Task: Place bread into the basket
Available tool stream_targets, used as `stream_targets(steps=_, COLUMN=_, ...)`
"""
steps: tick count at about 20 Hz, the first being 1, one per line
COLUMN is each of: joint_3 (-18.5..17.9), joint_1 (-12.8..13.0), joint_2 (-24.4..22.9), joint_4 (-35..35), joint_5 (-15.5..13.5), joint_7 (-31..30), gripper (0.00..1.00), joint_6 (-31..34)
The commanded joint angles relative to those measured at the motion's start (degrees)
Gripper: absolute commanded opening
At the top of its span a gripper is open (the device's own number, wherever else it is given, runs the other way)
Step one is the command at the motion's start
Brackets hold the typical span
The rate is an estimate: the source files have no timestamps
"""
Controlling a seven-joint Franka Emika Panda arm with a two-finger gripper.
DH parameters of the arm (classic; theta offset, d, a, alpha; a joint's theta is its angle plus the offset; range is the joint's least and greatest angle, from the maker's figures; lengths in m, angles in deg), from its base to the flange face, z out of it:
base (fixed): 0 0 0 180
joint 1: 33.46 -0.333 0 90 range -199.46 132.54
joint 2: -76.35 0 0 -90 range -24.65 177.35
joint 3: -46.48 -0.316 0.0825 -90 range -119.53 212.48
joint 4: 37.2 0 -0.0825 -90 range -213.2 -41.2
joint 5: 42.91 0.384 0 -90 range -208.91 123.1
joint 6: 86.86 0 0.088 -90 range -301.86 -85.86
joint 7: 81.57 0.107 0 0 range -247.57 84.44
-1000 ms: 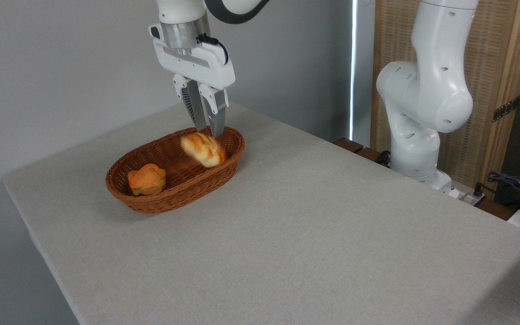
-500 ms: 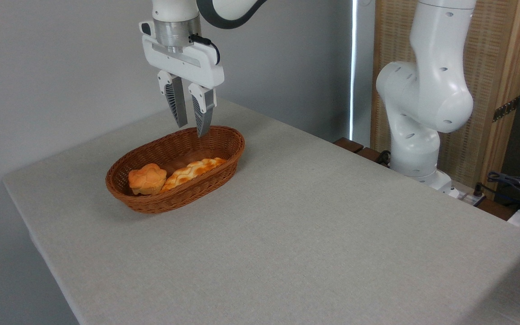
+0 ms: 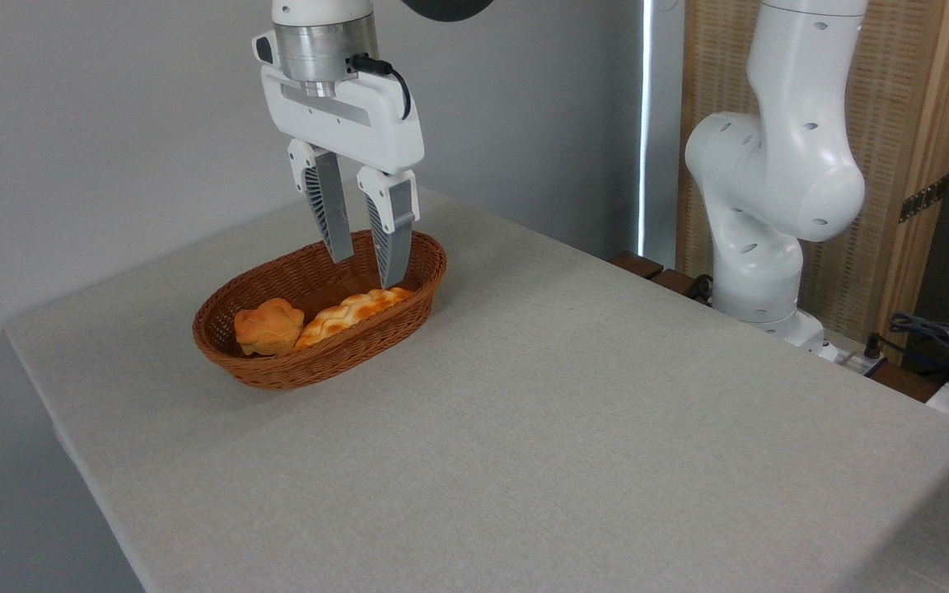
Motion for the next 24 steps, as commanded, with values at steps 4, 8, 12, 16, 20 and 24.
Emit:
stream_targets(steps=4, joint_3=-2.67, joint_1=0.7, joint_2=4.99, joint_4=6.25, joint_5=1.31, joint_7=3.86, gripper=1.0, joint_6=1.51)
stream_targets(steps=8, joint_3=-2.84, joint_1=0.35, joint_2=4.99, joint_4=6.61, joint_5=1.48, joint_7=4.13, gripper=1.0, joint_6=1.34)
stream_targets(steps=12, joint_3=-2.41, joint_1=-1.4, joint_2=5.08, joint_4=6.61, joint_5=1.66, joint_7=5.71, gripper=1.0, joint_6=0.9)
stream_targets(steps=16, joint_3=-2.75, joint_1=-1.85, joint_2=5.08, joint_4=6.61, joint_5=1.75, joint_7=11.4, gripper=1.0, joint_6=1.42)
stream_targets(steps=20, joint_3=-2.31, joint_1=-5.01, joint_2=4.99, joint_4=6.61, joint_5=1.57, joint_7=12.83, gripper=1.0, joint_6=1.95)
stream_targets(steps=24, joint_3=-2.67, joint_1=-5.63, joint_2=4.99, joint_4=6.7, joint_5=0.87, joint_7=12.21, gripper=1.0, joint_6=1.34)
